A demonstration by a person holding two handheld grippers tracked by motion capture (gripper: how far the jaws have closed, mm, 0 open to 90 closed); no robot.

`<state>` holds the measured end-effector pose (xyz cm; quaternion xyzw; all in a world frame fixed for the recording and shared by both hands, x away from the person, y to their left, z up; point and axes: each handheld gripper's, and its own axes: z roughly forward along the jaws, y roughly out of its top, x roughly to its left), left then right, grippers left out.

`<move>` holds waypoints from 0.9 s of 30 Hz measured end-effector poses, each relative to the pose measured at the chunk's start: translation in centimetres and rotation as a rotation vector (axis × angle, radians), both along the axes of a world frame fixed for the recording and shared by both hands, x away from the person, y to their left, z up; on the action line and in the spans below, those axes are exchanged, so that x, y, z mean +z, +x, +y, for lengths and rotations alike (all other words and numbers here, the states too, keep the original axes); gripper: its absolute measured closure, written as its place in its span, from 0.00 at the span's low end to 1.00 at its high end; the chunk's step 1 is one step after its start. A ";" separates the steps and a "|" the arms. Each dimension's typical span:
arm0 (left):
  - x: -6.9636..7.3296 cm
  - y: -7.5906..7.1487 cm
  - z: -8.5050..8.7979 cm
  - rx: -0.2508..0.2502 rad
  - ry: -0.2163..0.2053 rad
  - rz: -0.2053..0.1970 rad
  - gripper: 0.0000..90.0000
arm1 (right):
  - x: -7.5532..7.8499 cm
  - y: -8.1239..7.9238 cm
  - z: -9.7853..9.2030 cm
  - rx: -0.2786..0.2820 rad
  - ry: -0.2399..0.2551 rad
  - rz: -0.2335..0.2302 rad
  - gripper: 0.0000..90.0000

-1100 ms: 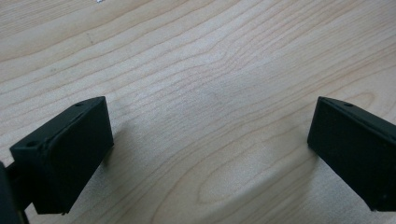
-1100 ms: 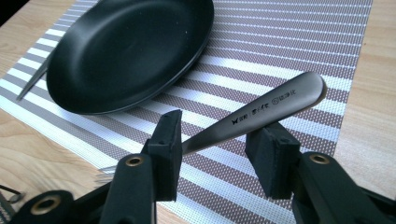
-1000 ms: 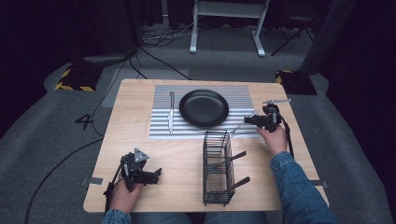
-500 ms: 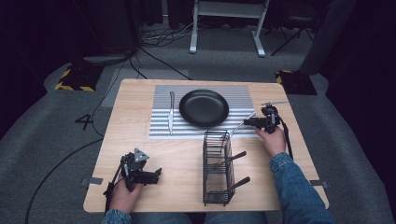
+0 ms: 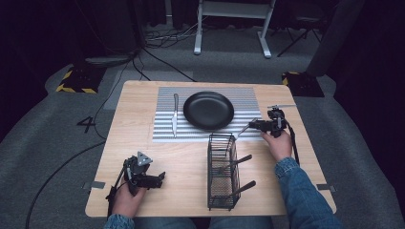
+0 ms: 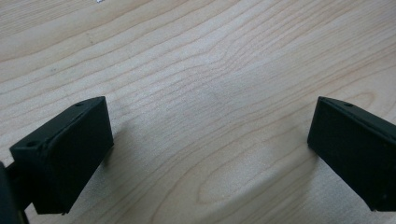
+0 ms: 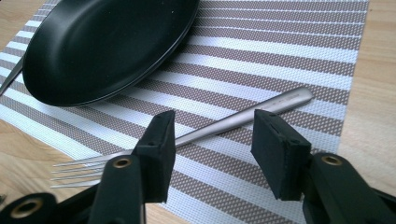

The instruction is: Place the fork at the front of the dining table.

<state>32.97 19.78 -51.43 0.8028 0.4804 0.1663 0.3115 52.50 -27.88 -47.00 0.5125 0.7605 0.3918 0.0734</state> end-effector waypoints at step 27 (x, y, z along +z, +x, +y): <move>0.0 0.0 0.0 0.000 -0.001 -0.001 0.00 | -1.3 -3.9 7.8 0.186 -0.034 0.034 0.47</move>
